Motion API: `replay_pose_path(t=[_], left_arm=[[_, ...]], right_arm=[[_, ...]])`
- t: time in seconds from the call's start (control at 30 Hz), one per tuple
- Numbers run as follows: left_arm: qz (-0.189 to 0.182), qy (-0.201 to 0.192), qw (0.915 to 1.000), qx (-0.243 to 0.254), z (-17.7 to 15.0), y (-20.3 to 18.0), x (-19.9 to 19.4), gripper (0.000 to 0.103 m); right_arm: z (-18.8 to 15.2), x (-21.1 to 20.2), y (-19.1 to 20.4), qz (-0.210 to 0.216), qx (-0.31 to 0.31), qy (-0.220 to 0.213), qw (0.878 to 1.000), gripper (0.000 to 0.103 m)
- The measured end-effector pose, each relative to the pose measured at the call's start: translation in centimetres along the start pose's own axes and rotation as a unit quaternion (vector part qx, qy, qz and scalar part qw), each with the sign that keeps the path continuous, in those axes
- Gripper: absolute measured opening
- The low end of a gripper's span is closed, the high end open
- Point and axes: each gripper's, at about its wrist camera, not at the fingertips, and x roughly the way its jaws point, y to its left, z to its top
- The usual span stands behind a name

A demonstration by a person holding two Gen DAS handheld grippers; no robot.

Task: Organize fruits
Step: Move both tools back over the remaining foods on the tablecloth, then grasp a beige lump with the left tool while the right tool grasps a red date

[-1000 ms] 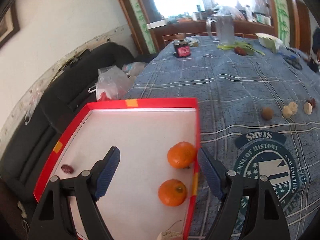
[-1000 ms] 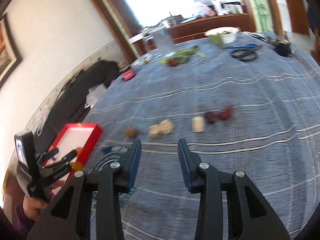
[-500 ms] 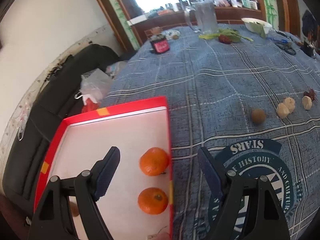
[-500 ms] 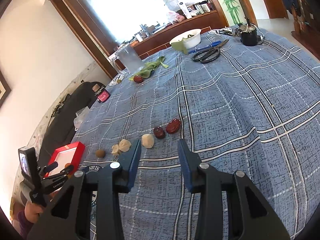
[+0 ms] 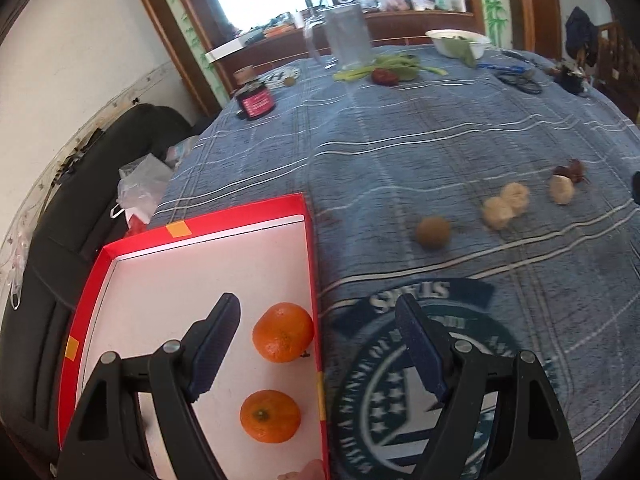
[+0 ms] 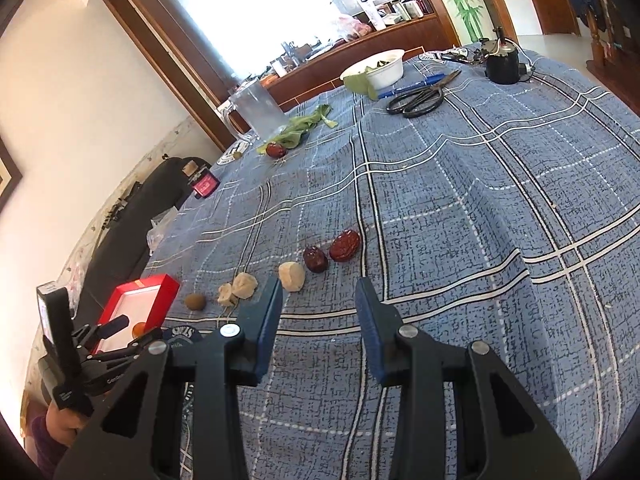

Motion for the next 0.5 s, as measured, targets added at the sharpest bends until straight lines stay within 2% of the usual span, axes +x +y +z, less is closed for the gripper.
replay_pose_path(t=[0.17,0.37,0.5], left_arm=[[0.003,-0.002,0.9998,-0.021,0.1,0.5,-0.1,0.080],[-0.017,-0.055,0.9961,-0.066,0.6,2.5,-2.8,0.080],[-0.049,-0.060,0.9948,-0.066,1.3,1.6,-3.4,0.080]], right_arm=[[0.1,0.4,1.1,-0.017,-0.027,0.013,0.999,0.040],[2.6,1.6,1.4,-0.076,-0.071,0.031,0.994,0.040],[4.2,3.9,0.8,-0.065,-0.046,0.068,0.994,0.039]])
